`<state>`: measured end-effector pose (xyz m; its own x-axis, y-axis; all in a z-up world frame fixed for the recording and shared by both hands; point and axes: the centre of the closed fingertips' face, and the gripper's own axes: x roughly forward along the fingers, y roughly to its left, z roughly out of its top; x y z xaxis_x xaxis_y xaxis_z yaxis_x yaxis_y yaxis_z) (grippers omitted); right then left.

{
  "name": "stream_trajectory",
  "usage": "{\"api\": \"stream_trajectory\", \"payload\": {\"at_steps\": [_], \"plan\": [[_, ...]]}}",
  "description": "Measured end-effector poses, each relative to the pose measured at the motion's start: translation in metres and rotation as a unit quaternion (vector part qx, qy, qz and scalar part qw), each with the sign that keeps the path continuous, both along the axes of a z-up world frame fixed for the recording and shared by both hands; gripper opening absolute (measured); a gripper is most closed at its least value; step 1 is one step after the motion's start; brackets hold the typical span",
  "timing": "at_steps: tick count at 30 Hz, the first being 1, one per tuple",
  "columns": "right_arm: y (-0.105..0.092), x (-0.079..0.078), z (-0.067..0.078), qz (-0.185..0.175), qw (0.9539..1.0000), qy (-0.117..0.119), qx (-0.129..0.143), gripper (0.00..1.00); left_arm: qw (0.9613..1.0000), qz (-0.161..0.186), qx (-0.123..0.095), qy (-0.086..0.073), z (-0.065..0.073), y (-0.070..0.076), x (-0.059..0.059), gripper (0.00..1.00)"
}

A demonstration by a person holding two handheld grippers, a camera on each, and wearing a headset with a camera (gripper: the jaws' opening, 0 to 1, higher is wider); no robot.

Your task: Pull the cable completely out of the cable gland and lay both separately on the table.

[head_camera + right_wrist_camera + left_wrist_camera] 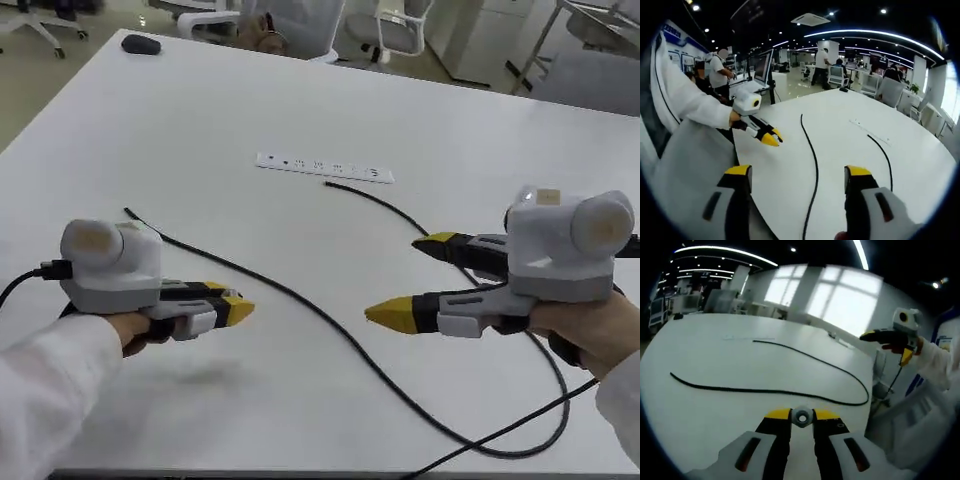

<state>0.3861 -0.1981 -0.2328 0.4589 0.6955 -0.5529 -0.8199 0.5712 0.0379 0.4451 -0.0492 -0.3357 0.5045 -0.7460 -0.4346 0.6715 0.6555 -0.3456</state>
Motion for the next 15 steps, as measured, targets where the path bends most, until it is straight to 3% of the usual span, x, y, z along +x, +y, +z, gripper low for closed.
{"api": "stream_trajectory", "payload": {"at_steps": [2, 6, 9, 12, 13, 15], "plan": [[-0.01, -0.014, -0.008, -0.016, 0.9996, 0.021, 0.011, 0.82, 0.9999, -0.003, 0.015, -0.007, -0.01, -0.002, 0.004, 0.17], [-0.028, -0.03, -0.017, -0.06, 0.9974, 0.03, 0.026, 0.81, 0.9983, -0.017, 0.044, -0.033, -0.024, -0.008, 0.01, 0.17], [-0.037, -0.037, -0.024, -0.085, 0.995, 0.04, 0.035, 0.81, 0.9957, 0.002, 0.081, -0.045, -0.036, -0.004, 0.02, 0.17], [-0.044, -0.041, -0.03, -0.101, 0.9931, 0.048, 0.037, 0.8, 0.995, 0.009, 0.087, -0.048, -0.045, -0.007, 0.025, 0.17], [-0.045, -0.043, -0.031, -0.104, 0.9926, 0.048, 0.039, 0.8, 0.9932, 0.009, 0.102, -0.056, -0.049, -0.006, 0.026, 0.17], [-0.047, -0.044, -0.032, -0.109, 0.9918, 0.05, 0.043, 0.8, 0.9924, 0.007, 0.107, -0.061, -0.053, -0.008, 0.026, 0.18]]}}
